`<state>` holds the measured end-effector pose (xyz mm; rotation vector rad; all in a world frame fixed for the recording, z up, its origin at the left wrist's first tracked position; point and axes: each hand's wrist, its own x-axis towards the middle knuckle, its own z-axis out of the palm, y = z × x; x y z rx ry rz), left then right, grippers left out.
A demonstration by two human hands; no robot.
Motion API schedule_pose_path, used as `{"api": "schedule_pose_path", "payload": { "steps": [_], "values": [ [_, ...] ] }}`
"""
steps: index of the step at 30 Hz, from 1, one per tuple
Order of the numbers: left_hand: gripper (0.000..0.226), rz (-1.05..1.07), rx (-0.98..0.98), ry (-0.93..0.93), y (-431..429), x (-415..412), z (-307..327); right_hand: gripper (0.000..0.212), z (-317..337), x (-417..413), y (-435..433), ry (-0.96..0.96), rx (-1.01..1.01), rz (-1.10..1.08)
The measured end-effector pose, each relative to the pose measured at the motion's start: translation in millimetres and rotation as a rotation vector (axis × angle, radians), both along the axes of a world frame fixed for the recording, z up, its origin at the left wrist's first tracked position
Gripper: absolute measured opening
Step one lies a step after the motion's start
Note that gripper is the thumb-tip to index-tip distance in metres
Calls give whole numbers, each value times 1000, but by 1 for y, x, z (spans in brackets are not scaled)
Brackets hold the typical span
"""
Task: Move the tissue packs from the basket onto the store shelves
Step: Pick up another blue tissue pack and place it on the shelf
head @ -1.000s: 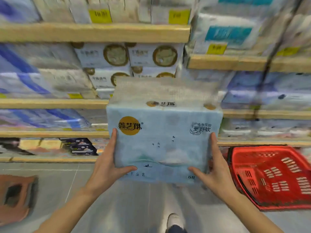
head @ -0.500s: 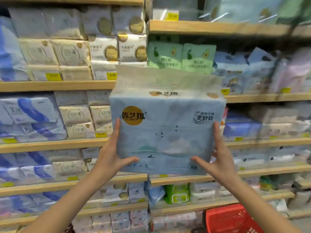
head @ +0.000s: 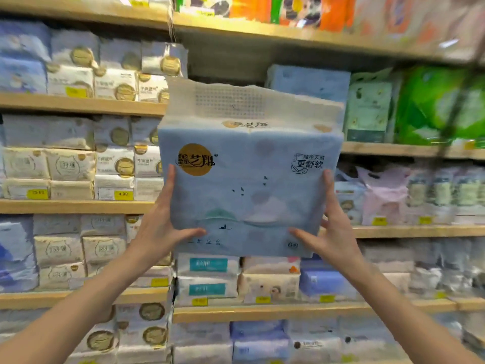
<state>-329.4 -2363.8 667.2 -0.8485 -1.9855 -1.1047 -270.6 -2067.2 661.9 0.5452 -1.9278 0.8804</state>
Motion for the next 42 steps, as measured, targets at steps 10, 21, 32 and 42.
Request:
{"api": "schedule_pose_path", "payload": {
  "steps": [10,21,32,42],
  "values": [
    [124,92,66,150,52,-19,74,108,92,-43,57,169,92,130],
    [129,169,62,384,41,-88,170,113,175,-116,46,367,106,112],
    [125,98,84,524,17,-162,222,120,233,-182,18,559,157,18],
    [130,125,121,484,29,-200,227,121,252,-222,24,554,190,-43]
  ]
}}
